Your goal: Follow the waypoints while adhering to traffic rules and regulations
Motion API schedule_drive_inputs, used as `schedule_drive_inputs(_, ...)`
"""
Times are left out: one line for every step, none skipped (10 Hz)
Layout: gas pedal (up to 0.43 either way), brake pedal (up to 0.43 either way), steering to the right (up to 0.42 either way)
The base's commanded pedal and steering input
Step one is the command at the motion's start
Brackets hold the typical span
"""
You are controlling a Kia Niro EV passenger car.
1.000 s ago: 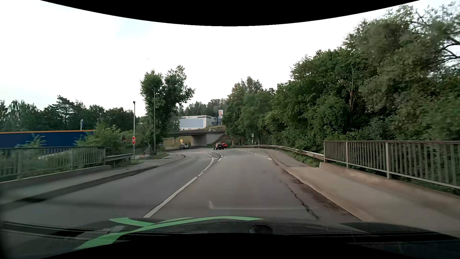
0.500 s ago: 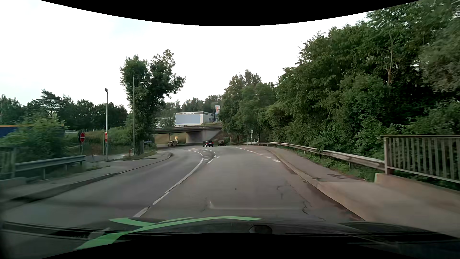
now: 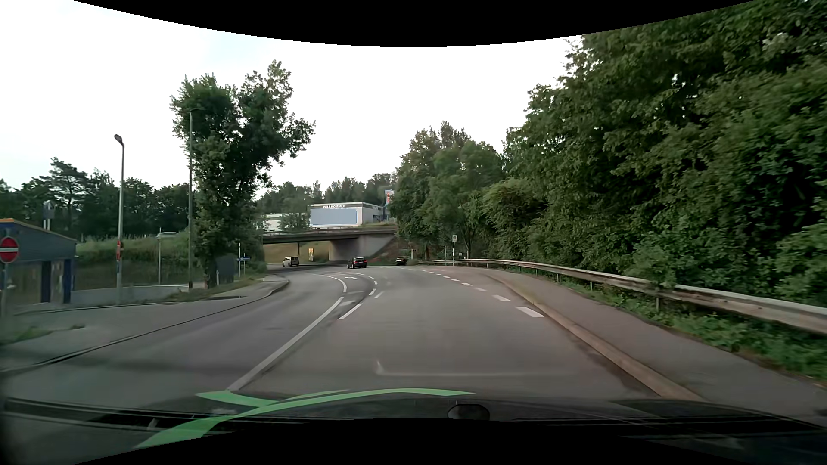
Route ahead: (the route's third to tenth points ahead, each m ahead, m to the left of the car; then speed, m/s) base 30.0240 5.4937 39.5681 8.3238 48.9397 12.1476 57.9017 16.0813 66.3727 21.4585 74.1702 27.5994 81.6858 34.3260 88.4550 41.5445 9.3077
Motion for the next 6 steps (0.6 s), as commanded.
schedule_drive_inputs(0.13, 0.0, -0.005)
schedule_drive_inputs(0.138, 0.0, -0.005)
schedule_drive_inputs(0.15, 0.0, -0.006)
schedule_drive_inputs(0.157, 0.0, -0.008)
schedule_drive_inputs(0.157, 0.0, -0.012)
schedule_drive_inputs(0.169, 0.0, -0.015)
